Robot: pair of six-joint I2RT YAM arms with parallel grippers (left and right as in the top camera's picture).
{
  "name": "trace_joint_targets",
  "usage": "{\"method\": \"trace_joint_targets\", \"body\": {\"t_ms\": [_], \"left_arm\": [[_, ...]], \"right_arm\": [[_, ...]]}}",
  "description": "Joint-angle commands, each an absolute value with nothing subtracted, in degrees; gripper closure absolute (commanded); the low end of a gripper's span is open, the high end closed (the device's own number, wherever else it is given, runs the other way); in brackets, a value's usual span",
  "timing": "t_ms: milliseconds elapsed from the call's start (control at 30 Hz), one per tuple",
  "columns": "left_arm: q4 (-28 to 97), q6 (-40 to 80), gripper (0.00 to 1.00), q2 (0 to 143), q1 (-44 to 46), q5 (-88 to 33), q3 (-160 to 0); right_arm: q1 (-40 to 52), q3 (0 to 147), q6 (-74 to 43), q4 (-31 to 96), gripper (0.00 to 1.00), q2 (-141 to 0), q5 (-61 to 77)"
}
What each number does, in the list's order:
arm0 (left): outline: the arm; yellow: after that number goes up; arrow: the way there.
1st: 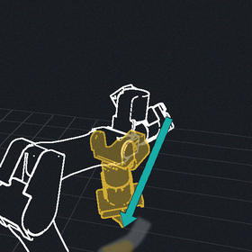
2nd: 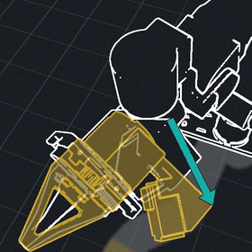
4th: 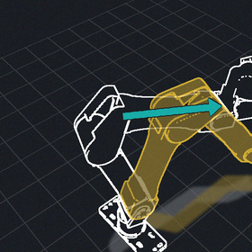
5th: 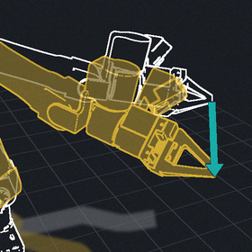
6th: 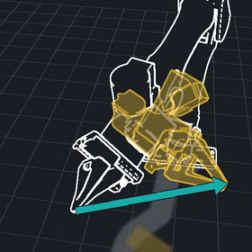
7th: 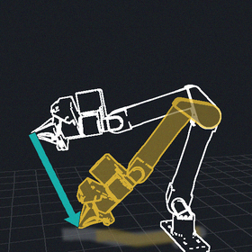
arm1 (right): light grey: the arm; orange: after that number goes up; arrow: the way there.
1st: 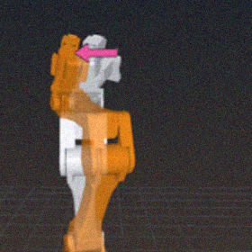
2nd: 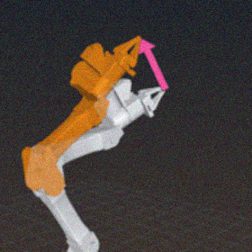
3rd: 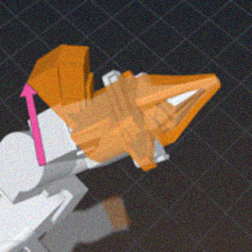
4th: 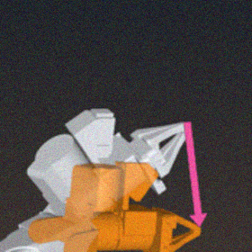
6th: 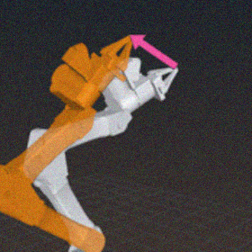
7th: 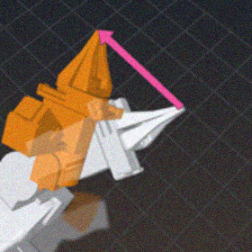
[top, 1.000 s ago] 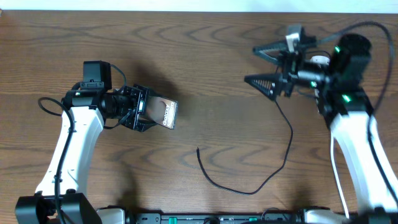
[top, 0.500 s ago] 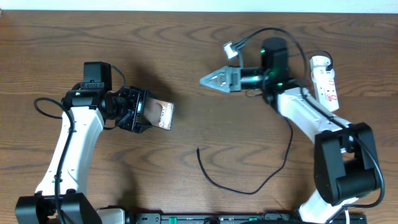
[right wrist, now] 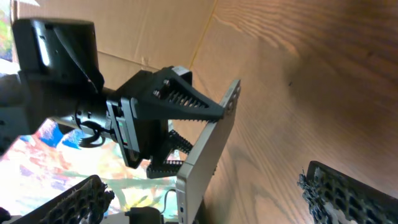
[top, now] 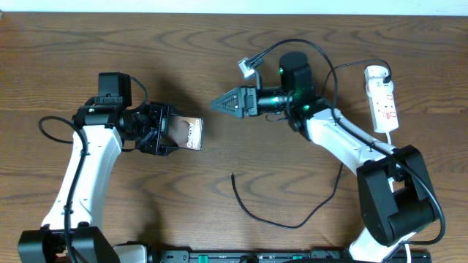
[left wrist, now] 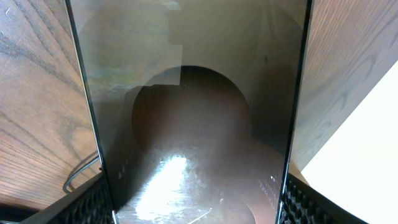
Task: Plug charger to phone and switch on socket
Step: 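Swing the right gripper from rest toward the phone held by the left, then close the right gripper on the phone's right edge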
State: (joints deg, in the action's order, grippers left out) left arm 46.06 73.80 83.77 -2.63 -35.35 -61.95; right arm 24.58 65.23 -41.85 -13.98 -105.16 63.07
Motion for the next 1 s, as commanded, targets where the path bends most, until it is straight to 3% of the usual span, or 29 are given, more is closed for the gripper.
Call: {"method": "trace_joint_targets", "body": {"t_ms": [0,433,967], "left_arm": [[46.0,75.1,0.93,82.7,-2.8,-35.3,-62.1],[46.0,81.9,0.93,82.7,-2.8,-35.2,-62.1],[46.2,90.8,0.93,82.7,1.3,-25.9,-62.1]], "right_arm": [[27.6,65.9,-41.5,-13.8,0.01,-105.1,59.8],[34.6,65.9,-42.8,-6.2,0.02,-105.1,47.1],[36.4,65.9,-42.8,-6.4,0.02,-105.1,44.8]]}}
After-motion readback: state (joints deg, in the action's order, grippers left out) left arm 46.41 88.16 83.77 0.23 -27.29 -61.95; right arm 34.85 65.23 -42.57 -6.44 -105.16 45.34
